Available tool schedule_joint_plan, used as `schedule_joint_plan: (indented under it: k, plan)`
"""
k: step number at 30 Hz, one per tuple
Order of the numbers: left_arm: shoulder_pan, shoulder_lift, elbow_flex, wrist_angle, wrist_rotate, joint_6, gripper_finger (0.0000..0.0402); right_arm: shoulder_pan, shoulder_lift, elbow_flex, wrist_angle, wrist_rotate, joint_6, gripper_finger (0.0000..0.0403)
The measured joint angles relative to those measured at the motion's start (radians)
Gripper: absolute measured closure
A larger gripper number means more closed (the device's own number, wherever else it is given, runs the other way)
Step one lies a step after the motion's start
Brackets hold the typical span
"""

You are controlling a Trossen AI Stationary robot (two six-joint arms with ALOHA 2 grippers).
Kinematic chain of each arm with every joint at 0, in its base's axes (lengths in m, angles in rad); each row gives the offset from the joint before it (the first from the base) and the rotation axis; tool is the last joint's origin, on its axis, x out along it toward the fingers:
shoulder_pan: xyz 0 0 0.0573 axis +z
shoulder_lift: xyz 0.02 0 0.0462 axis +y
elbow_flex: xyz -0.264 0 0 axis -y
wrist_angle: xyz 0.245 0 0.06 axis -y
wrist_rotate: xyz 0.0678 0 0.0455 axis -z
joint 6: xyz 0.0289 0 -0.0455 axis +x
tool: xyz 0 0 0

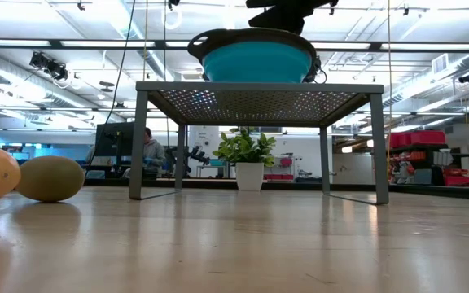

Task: Pick & Place Fruit
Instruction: Put the green kiwi into the strainer bowl on the shelf

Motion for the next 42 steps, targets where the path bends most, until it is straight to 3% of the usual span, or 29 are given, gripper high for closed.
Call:
schedule_joint_plan:
  k: [21, 42]
  plan:
    - [0.000, 0.000, 0.000, 0.002, 0.000, 0.023, 0.0395, 0.050, -0.006, 0.000, 0.006, -0.002, -0.045, 0.0335]
    - [0.000, 0.000, 0.000, 0.007, 0.000, 0.016, 0.0385, 0.085, -0.006, 0.000, 0.006, 0.000, -0.116, 0.0373]
